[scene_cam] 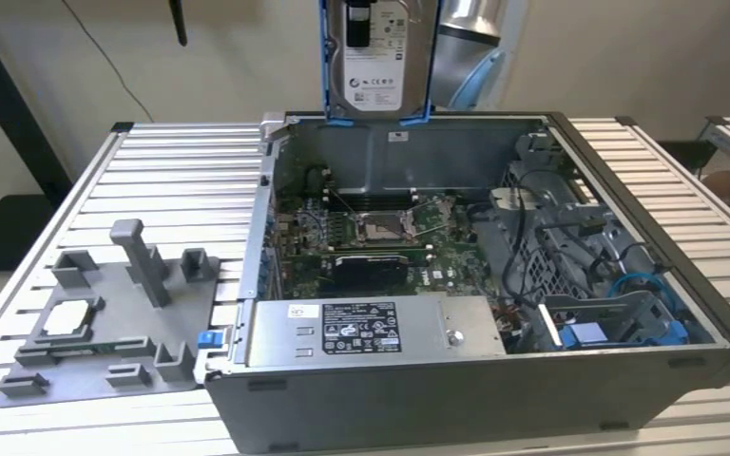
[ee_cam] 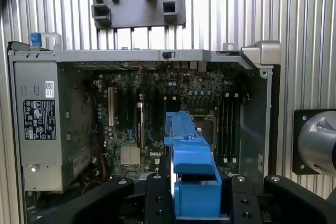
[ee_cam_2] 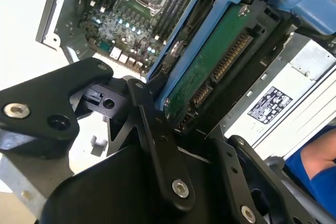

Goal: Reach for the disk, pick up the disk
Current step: 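Pick up the disk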

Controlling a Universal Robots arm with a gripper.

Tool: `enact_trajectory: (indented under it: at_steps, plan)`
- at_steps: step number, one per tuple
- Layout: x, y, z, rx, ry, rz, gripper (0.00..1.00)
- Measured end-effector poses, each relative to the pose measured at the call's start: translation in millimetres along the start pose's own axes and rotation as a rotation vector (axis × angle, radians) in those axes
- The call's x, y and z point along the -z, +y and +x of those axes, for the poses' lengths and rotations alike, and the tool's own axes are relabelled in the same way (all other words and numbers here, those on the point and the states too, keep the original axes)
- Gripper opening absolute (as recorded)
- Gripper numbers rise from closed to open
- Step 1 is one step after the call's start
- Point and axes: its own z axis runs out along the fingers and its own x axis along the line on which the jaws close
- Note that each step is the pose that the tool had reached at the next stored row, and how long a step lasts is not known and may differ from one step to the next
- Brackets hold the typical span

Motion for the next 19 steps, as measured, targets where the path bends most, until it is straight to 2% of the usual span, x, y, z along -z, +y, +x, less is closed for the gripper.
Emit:
enact_trajectory:
  at_steps: [6,9,19]
  plan:
    - [3.3,-0.7,0.0,0.000,0.0000,0.0003,0.00]
    - [5.1,-5.3,-0.2,0.000,-0.0003,0.0004,0.00]
    - [7.2,-41.0,-1.4,0.000,0.0000,0.0002,0.00]
